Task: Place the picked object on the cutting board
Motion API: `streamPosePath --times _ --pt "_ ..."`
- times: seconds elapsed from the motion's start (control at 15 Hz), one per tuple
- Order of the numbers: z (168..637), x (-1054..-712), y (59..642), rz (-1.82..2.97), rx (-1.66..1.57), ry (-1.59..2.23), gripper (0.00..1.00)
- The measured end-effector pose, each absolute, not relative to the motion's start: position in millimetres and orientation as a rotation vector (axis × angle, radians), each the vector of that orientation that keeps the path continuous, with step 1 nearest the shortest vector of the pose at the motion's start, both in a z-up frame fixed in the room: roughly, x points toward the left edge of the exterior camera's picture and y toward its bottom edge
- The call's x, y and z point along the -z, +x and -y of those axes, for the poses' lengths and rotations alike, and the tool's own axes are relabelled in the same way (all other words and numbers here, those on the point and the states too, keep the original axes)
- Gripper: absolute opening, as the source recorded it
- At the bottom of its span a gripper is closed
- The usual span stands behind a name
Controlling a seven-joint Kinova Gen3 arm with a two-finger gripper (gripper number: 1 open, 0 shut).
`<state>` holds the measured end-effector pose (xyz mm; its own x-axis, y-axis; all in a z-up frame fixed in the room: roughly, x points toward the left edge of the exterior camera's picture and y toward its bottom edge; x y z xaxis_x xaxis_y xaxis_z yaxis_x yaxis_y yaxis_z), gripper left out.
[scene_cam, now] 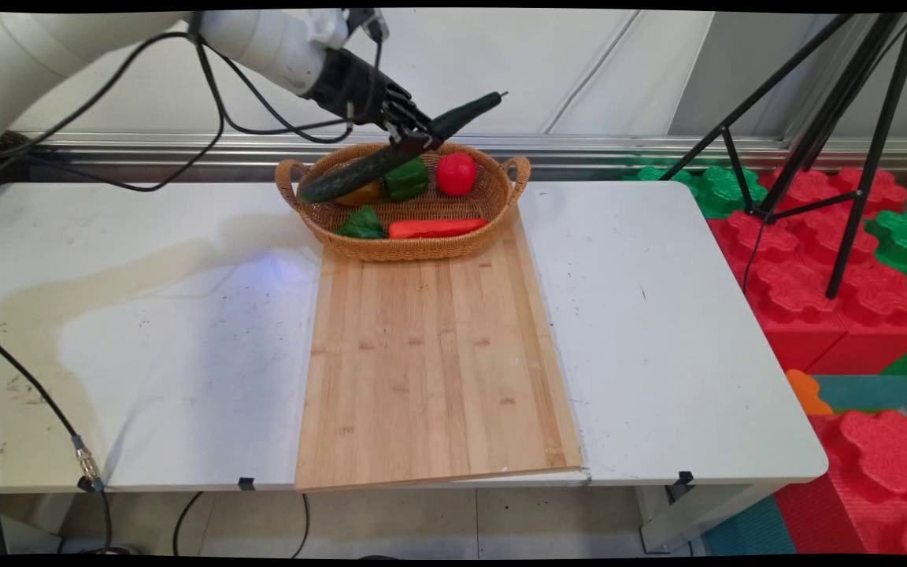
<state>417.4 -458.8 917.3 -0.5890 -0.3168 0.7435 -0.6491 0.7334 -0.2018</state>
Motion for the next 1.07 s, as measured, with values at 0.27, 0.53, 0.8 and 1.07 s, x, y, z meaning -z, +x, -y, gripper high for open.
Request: streamPosePath --times 0.27,0.53,0.8,1.07 --pt "431.3 -940.5 423.9 2.176 -0.553 0.71 0.0" --pt "401.5 -956.2 428.0 2.148 -0.48 0.69 0.0" --pt "372.8 -958.6 427.7 2.157 -0.398 0.661 0.0" --pt "351.5 -947.2 418.4 2.173 -0.314 0.657 0.0"
